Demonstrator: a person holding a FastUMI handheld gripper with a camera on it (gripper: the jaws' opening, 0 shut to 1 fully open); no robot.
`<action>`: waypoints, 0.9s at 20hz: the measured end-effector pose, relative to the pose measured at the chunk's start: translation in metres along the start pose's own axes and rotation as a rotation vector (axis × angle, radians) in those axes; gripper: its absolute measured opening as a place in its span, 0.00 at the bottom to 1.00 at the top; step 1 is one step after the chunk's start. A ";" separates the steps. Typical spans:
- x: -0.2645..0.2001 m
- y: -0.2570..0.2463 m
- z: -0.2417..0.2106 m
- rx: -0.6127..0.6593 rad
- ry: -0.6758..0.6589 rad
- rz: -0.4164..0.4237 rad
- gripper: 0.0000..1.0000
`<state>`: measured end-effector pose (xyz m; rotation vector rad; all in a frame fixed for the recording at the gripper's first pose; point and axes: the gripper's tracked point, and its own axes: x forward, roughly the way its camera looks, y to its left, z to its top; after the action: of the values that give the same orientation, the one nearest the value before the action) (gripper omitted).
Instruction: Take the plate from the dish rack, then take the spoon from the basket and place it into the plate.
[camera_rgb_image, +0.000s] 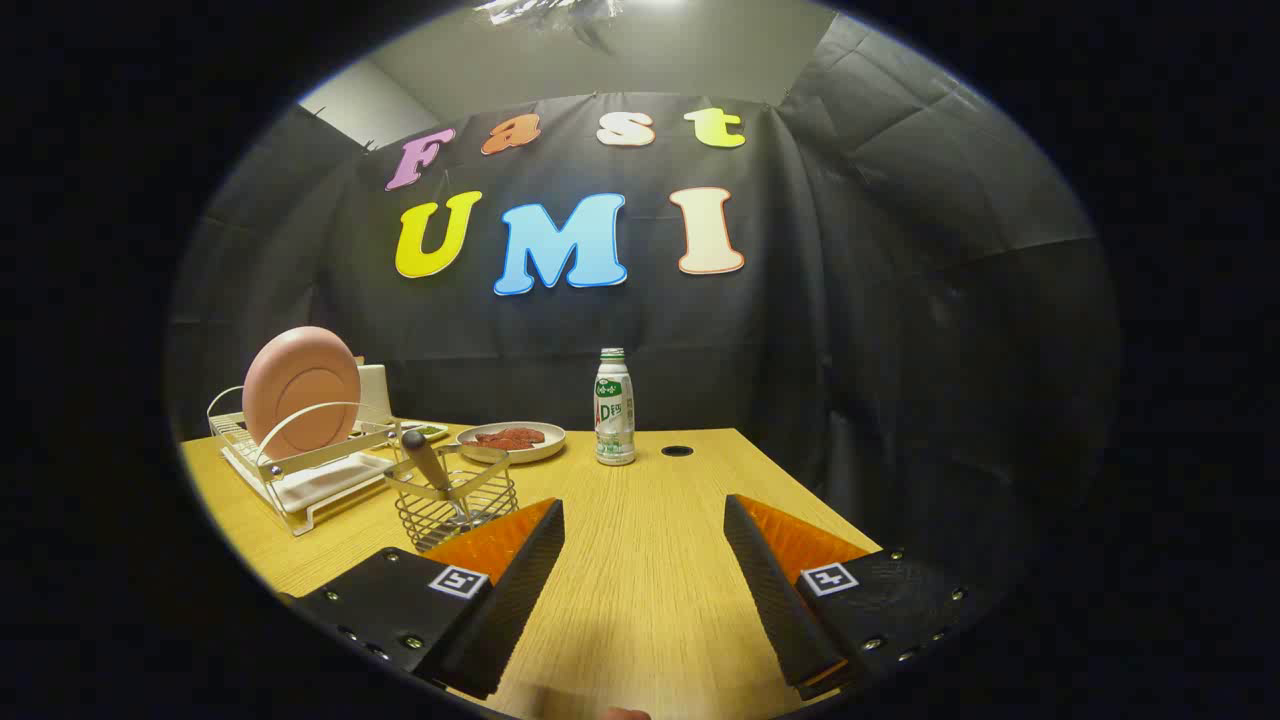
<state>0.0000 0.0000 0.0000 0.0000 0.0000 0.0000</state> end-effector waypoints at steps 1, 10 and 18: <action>0.014 0.001 0.000 0.000 0.002 0.005 0.98; 0.078 -0.033 0.036 -0.041 -0.062 -0.104 0.98; 0.013 -0.096 0.065 -0.084 -0.013 -0.331 0.98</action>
<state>0.0128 -0.0957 0.0648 -0.0838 -0.0131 -0.3313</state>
